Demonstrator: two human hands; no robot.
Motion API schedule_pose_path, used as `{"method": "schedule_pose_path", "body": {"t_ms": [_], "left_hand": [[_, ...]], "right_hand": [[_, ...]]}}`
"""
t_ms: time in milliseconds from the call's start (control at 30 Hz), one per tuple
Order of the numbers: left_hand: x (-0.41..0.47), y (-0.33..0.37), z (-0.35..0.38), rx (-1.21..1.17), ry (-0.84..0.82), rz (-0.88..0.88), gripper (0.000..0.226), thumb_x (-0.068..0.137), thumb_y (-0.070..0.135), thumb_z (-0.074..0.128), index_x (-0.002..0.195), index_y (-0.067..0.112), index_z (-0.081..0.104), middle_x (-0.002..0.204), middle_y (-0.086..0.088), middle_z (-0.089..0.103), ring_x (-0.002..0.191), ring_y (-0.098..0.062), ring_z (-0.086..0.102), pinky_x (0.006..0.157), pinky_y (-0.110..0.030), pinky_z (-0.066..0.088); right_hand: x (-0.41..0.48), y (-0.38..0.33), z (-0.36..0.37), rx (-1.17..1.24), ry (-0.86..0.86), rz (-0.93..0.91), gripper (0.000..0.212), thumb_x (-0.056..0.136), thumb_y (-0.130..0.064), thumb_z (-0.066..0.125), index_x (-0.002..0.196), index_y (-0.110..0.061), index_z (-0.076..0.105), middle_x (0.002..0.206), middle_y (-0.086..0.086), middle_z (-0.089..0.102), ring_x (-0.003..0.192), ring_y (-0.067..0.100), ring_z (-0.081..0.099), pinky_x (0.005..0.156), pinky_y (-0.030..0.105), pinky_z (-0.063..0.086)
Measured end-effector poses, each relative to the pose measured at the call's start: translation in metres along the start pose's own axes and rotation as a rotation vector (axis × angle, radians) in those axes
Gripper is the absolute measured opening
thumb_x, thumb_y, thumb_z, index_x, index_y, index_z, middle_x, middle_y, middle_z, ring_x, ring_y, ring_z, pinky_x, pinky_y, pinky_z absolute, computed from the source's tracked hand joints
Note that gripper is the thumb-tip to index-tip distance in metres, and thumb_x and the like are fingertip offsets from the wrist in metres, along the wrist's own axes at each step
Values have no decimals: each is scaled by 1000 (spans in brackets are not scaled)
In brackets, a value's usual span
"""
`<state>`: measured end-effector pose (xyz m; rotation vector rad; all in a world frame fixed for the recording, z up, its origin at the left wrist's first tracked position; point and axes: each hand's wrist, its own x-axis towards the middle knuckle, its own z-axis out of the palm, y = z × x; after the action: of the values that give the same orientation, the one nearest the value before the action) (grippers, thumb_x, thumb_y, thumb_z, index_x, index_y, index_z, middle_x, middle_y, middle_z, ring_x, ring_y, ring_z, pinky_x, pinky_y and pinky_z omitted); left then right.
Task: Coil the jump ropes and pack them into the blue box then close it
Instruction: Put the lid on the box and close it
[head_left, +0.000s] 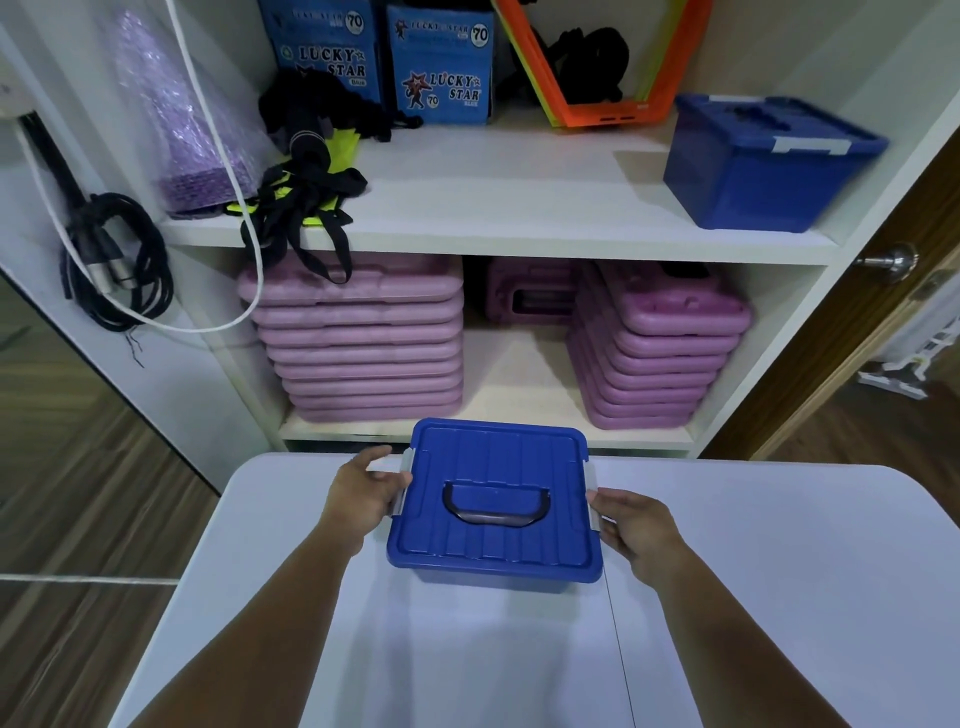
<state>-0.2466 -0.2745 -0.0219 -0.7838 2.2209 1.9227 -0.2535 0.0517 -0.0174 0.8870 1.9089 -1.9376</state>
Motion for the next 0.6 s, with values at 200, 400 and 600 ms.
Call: {"method": "schedule_pose_path", "body": {"t_ms": [200, 400, 600], "left_hand": [[9, -2, 2, 146, -3, -75, 29, 82, 25, 84, 102, 8, 71, 95, -13, 77, 88, -32, 74, 84, -44, 61], [11, -3, 9, 296, 61, -51, 30, 82, 31, 82, 98, 11, 67, 98, -10, 74, 89, -29, 70, 72, -34, 54], [11, 0, 9, 456, 78, -5, 32, 85, 35, 79, 103, 13, 65, 103, -9, 71, 87, -25, 67, 73, -32, 52]], "right_hand": [[3, -6, 4, -111, 13, -14, 13, 88, -12, 73, 85, -2, 65, 65, 5, 62, 52, 15, 58, 63, 28, 54], [6, 2, 19, -340, 135, -135, 26, 82, -25, 79, 97, -8, 67, 101, 8, 68, 93, 28, 64, 84, 39, 54], [1, -1, 18, -439, 167, -181, 33, 84, -30, 77, 106, -7, 69, 105, 8, 68, 96, 27, 63, 81, 37, 52]]}}
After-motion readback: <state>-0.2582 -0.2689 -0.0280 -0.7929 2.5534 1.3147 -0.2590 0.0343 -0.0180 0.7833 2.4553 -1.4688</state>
